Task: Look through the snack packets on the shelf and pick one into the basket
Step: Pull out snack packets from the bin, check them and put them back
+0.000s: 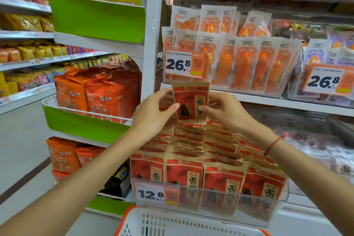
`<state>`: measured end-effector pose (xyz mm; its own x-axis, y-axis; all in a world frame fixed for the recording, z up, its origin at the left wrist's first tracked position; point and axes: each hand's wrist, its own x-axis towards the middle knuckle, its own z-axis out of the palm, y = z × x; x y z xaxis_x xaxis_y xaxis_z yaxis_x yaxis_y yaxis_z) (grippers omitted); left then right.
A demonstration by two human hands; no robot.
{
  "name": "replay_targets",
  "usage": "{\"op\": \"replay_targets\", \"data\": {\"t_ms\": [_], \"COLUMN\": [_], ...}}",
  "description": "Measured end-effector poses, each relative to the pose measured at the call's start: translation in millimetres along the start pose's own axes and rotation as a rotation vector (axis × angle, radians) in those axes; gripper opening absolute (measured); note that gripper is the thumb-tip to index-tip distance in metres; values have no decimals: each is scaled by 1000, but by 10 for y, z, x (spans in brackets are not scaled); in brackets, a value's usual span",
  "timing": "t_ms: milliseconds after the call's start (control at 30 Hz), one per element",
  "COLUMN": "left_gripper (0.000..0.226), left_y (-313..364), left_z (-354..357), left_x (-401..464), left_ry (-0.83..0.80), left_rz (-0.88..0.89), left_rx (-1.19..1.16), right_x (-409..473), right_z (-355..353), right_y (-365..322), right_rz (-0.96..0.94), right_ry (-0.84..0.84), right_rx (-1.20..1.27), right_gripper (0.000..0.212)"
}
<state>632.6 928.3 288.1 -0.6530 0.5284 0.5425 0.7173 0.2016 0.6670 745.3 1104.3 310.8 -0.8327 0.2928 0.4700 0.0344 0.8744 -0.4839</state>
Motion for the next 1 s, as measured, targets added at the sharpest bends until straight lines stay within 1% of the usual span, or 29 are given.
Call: {"op": "replay_targets", "data": {"t_ms": [67,167,400,467,567,600,800,833,900,933,1000], "left_gripper": [22,18,25,27,27,26,25,26,28,25,18], "left_y": [-69,-160,-227,-210,-176,-172,-299,-309,-278,-254,-204], "left_z": [25,67,126,170,249,271,354,346,303,281,260], "left_x": [38,94,223,260,297,304,296,286,272,273,287], "left_ry": [7,-13,-100,-82,-96,-113,-279,-265,-189,-148,-102], "left_rz": [16,-2,-38,-29,-3,-3,4,16,61,95,157], "left_rx": [-13,9,109,160,251,272,443,438,362,331,344], "right_x": [59,114,192,211,209,201,176,178,176,162,117], "right_z": [48,124,207,184,136,128,267,277,244,215,158], "right_y": [81,169,272,277,275,277,333,330,308,287,242], "right_rz": [7,13,64,57,12,7,114,116,75,41,-23], "right_ry": [-13,-46,-156,-118,35,53,-81,-87,-48,-20,-6], "right_rx": [-29,-34,34,26,-41,-46,-196,-201,-232,-263,-353], "right_gripper": [22,20,25,22,15,15,11,11,8,10,13]}}
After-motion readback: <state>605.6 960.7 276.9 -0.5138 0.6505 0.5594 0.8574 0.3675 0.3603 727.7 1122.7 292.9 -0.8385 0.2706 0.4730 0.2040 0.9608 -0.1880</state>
